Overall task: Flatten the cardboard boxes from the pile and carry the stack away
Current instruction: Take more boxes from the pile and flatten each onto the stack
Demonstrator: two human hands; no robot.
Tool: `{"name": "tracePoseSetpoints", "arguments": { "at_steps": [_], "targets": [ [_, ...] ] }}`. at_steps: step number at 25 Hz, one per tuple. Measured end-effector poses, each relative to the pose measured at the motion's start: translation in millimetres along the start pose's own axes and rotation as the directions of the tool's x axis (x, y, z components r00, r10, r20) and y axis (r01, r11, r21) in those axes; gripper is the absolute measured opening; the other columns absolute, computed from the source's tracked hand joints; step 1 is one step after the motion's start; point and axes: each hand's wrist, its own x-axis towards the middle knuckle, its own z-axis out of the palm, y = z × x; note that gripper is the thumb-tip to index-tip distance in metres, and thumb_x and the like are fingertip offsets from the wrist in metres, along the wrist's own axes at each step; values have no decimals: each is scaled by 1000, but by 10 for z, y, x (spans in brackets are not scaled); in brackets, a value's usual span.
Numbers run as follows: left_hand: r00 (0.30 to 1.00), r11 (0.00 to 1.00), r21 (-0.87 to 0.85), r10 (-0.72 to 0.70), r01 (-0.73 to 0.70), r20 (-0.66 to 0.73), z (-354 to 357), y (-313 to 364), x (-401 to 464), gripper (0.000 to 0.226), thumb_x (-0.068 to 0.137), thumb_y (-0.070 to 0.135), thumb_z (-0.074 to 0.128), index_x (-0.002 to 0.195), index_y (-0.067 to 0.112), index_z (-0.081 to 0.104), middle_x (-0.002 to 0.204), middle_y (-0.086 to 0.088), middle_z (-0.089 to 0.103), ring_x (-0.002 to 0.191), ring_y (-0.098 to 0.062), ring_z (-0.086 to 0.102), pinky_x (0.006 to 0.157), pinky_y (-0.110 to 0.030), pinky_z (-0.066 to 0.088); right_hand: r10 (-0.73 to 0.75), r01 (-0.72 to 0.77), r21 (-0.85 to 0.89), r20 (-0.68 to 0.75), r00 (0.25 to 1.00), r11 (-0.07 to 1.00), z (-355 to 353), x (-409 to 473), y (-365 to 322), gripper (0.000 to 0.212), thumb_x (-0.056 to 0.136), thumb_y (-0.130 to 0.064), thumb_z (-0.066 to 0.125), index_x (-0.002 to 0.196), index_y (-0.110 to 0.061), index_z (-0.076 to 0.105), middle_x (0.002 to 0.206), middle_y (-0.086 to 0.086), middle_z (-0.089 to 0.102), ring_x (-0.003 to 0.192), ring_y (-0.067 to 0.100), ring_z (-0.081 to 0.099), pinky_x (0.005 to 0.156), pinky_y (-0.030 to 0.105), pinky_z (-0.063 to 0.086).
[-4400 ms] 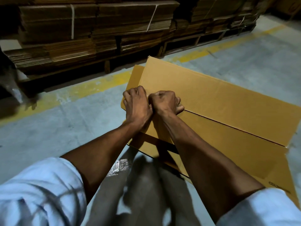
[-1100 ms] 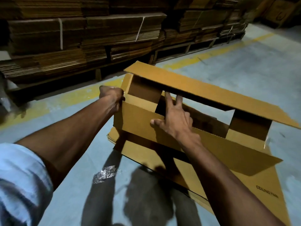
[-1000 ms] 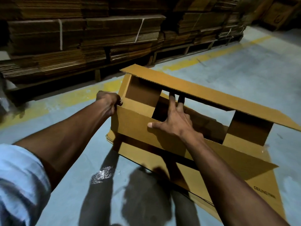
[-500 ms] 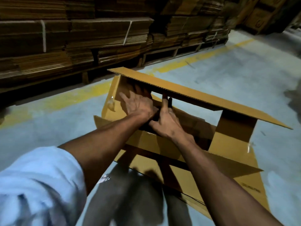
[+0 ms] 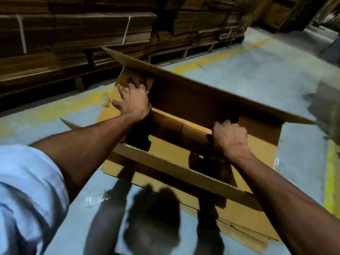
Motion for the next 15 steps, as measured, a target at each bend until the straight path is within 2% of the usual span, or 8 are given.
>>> {"name": "tracePoseSetpoints", "arguments": {
  "at_steps": [2,4,6,8,10,12,14,15],
  "targets": [
    [999,991,-133,-34,33,-2,-82,26,84,61,89,19,66,142,27,37,150,-13,33,140,-45,28,96,-73,37,26,-30,-44,-79,996,999,89,-98,219,36,94,-20,66,127,-16,51,132,12,35,102,31,59,58,37,45],
    [997,962,-269,-61,48,-39,-184,40,147,62,91,11,60,146,29,37,143,-15,45,129,-43,45,95,-65,45,81,-74,59,-123,989,995,255,-228,465,50,89,-12,71,130,-16,43,136,14,22,105,36,54,60,37,51],
    [992,936,-350,-81,44,-93,-251,11,131,67,92,5,55,151,31,36,136,-16,54,122,-40,53,96,-57,50,155,-112,196,-219,963,974,350,-316,627,62,82,-2,74,131,-13,38,132,21,24,98,43,55,62,41,52],
    [988,915,-402,-89,32,-124,-317,-40,106,70,94,2,53,153,33,33,139,-13,54,123,-37,54,99,-54,50,298,-178,366,-304,905,914,342,-325,785,64,81,4,71,131,-10,35,123,25,31,83,46,55,64,48,52],
    [985,902,-432,-68,-6,-156,-379,-95,98,69,94,-1,51,152,32,35,139,-12,55,123,-34,55,98,-51,52,481,-245,573,-305,822,782,303,-344,1007,57,85,0,66,132,-6,34,123,29,36,86,52,54,74,55,51],
    [985,909,-412,-9,-64,-172,-450,-180,74,68,93,-2,50,152,31,37,139,-12,56,125,-34,54,99,-49,51,623,-277,708,-287,728,649,223,-376,1161,51,89,-2,59,134,-2,35,130,31,38,101,53,52,86,55,46],
    [979,916,-367,104,-164,-178,-501,-304,57,68,92,1,49,152,31,37,136,-14,57,124,-35,53,100,-51,48,769,-310,856,-146,622,413,55,-410,1215,49,91,-5,52,137,-2,34,137,27,39,113,48,48,97,53,41],
    [964,912,-333,183,-239,-192,-506,-357,45,68,91,3,48,152,30,38,134,-14,59,122,-36,53,98,-51,46,807,-311,912,-36,589,268,222,-196,1459,50,89,-11,51,137,-5,36,136,24,42,112,45,49,99,53,41]
  ]
}}
